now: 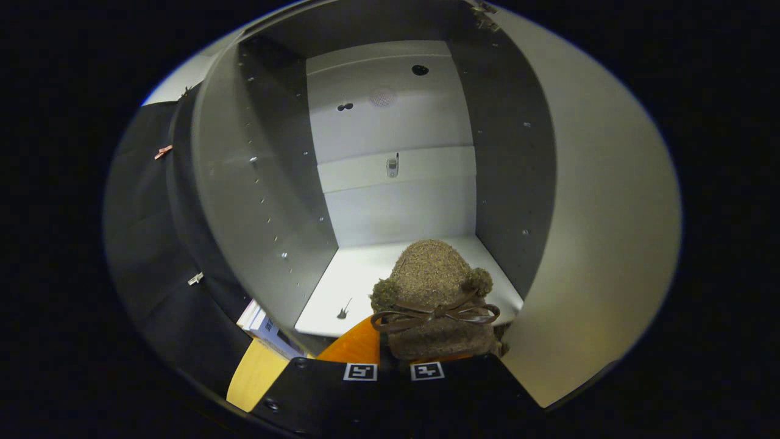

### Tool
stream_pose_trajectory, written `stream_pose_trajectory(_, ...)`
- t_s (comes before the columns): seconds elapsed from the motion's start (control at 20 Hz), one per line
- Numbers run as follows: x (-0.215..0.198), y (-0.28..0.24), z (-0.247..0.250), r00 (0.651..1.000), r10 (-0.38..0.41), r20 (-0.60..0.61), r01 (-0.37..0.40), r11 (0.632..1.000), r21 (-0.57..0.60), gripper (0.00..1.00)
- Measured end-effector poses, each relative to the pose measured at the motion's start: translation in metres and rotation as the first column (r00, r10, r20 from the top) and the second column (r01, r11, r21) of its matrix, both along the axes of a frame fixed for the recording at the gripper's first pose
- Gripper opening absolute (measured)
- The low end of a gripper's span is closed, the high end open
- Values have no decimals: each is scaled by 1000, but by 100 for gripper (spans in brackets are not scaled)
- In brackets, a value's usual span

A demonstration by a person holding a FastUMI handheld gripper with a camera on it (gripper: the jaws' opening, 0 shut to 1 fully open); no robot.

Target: Open the shoe cabinet door, grab the shoes and put them into the shoe cabinet, then close the shoe cabinet door.

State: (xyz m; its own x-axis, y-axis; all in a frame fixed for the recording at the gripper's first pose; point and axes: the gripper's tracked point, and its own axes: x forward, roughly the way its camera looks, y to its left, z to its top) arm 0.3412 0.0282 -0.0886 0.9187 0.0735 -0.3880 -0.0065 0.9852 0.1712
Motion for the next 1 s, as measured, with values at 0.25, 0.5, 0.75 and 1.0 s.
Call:
stream_pose_trajectory(0.25, 81, -1, 5, 1000, 1, -23, -1, 1000, 8, 5)
stream_pose_trajectory(0.5, 133, 10, -31, 993, 9, -115, -8, 1000, 7, 5)
stream_pose_trajectory(0.75, 162, 21, -68, 981, -11, -194, 18, 999, 35, 5)
stream_pose_trajectory(1.0, 170, 25, -89, 970, -20, -241, 19, 1000, -6, 6)
